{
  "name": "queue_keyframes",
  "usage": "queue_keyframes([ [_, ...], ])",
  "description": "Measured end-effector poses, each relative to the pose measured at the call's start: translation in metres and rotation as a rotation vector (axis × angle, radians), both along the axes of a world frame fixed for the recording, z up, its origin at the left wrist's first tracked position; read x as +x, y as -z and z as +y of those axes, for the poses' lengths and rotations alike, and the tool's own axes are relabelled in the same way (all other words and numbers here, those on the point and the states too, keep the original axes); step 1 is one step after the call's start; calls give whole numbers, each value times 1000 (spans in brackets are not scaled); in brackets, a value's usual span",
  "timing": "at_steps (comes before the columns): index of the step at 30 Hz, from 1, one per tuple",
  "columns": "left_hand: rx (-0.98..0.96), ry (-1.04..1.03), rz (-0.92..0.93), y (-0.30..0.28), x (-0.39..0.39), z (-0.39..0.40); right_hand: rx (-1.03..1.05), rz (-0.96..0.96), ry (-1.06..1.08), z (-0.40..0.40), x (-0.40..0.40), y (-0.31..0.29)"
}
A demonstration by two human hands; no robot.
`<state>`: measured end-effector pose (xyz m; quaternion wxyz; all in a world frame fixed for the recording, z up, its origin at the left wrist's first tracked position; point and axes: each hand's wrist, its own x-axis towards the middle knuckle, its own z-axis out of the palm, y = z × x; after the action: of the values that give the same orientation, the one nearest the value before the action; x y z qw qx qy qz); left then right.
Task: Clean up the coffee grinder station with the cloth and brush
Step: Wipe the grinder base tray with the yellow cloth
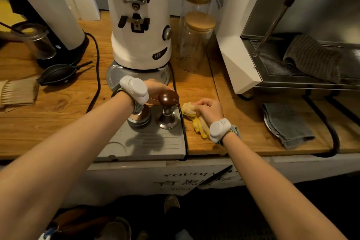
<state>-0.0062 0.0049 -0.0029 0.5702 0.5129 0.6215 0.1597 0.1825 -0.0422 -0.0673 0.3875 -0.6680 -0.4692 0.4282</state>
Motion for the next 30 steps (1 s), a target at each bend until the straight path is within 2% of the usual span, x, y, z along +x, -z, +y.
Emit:
queue_keyframes([
  [7, -48, -147, -174, -18, -12, -23, 3, -32, 95, -32, -3, 3],
  [16, 68, -201, -216, -26, -21, -40, -17, -100, 89, -65, -1, 0],
  [21, 73, -209, -217, -39, -40, -39, -92, -133, -11, -54, 7, -19],
  [26, 89, -273, -162, -37, -60, -26, 39, -111, 98, -19, 16, -41],
  [30, 106, -314, -98, -28, -80, -13, 119, -86, 44, 20, 7, -65],
])
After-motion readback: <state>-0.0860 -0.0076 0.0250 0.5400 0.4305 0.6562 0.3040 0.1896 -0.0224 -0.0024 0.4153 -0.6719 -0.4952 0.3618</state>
